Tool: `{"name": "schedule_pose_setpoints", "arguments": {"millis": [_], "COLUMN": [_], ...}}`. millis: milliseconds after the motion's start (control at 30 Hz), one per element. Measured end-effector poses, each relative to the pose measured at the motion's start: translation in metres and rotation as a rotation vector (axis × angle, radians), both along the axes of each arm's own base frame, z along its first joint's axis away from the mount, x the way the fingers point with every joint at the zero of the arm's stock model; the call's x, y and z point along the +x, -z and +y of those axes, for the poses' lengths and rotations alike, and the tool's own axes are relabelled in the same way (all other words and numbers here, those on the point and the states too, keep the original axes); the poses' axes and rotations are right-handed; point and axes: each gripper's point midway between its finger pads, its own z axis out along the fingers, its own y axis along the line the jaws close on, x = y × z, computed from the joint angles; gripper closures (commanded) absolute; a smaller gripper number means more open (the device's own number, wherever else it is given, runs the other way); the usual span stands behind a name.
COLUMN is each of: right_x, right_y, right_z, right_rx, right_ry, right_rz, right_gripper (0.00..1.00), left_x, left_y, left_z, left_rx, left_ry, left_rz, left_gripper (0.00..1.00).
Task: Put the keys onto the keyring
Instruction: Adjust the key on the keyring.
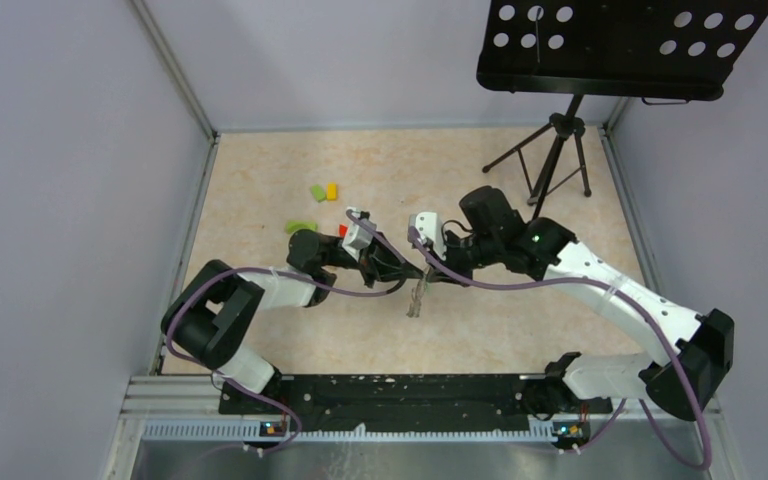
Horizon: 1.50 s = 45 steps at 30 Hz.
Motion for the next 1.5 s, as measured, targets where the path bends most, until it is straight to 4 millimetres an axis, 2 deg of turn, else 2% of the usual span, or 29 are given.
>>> {"name": "schedule_pose_setpoints", "arguments": {"millis": [533,1500], "right_x": [-0.005,-0.011], "right_y": [0.005,0.016], "right_z": [0.002,0.009], "right_rx": [0.009,0.069], "right_ry": [-0.02,-0.095], "right_rz": [0.025,0.057], "right_gripper": [1.0,0.99], "left_x": [-0.003,-0.01], "left_y": [0.006,0.011], "left_z": [0.001,0.004], "left_rx": [0.027,0.056], "left_ry": [0.015,0.037], "left_rz": [0.088,0.144], "left_gripper": [1.0,1.0]}}
